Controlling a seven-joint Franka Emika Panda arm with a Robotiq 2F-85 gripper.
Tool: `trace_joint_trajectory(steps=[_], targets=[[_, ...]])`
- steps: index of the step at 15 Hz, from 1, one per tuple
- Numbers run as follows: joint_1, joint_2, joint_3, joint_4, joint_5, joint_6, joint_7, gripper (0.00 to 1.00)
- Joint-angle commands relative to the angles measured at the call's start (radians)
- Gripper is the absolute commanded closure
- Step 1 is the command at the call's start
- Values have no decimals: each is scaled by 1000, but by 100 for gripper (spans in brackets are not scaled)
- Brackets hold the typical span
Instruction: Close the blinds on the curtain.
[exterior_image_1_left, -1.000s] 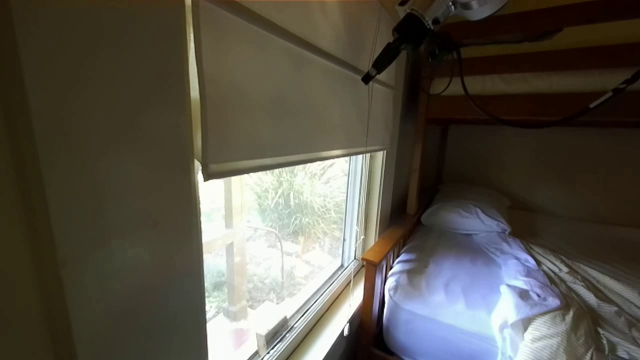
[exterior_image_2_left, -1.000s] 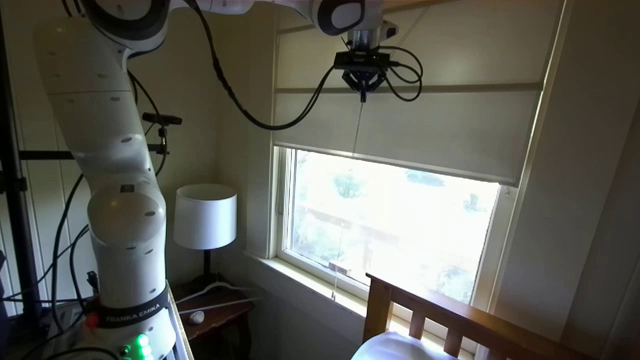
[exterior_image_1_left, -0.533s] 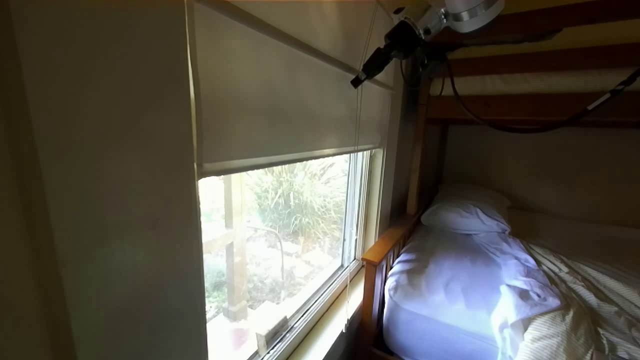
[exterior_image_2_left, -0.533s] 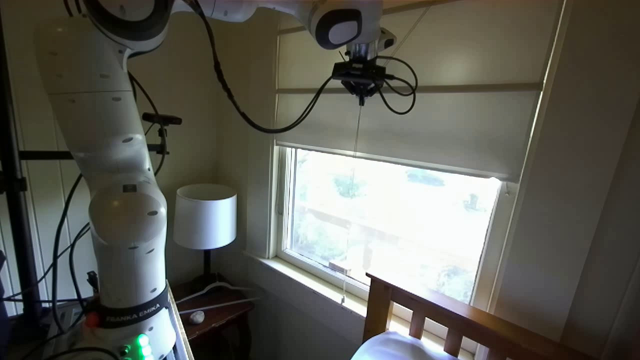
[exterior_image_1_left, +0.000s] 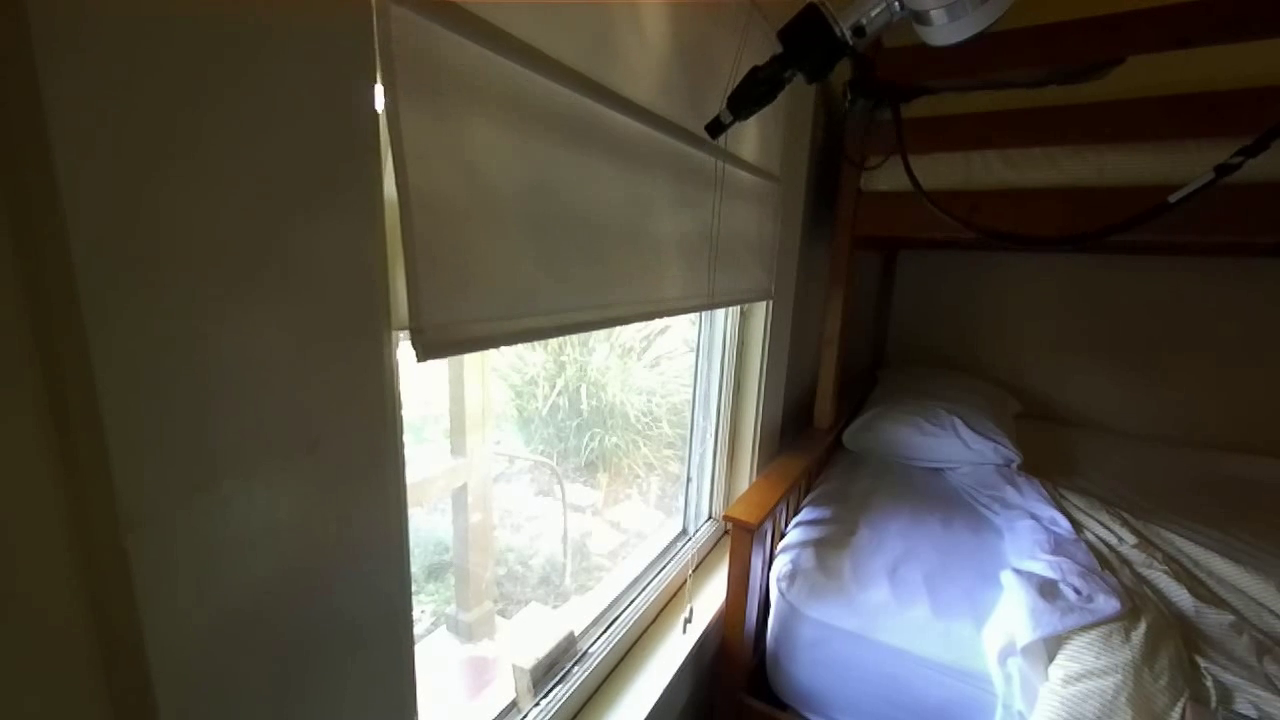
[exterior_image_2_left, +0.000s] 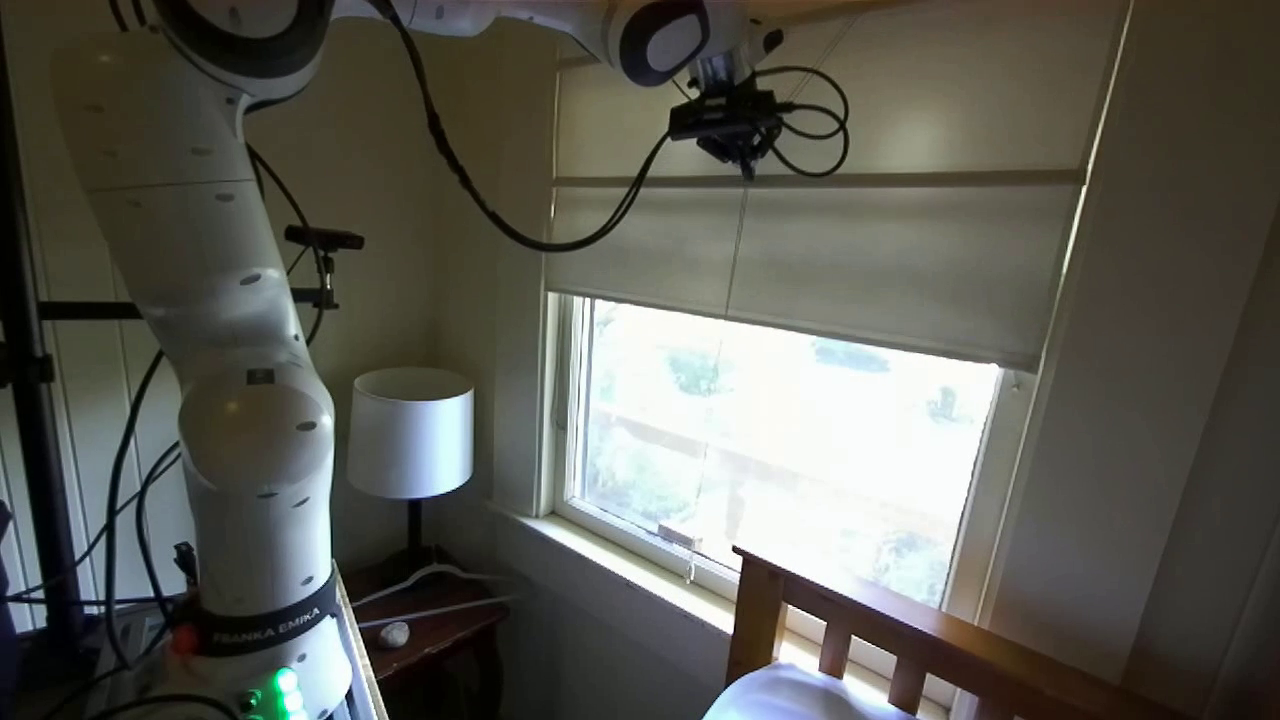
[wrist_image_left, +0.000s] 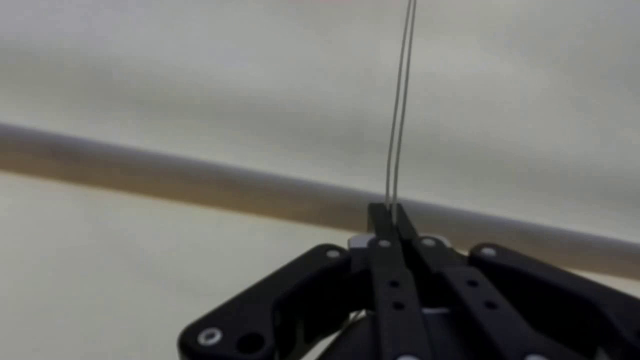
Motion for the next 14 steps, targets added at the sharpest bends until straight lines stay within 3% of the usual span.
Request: trace_joint_trajectory(steps=[1, 8, 14], targets=[[-16, -45, -6, 28, -110, 106, 127, 100], [-90, -8, -53, 189, -348, 194, 398, 100], [-59, 63, -97, 330, -331, 144, 347, 100]])
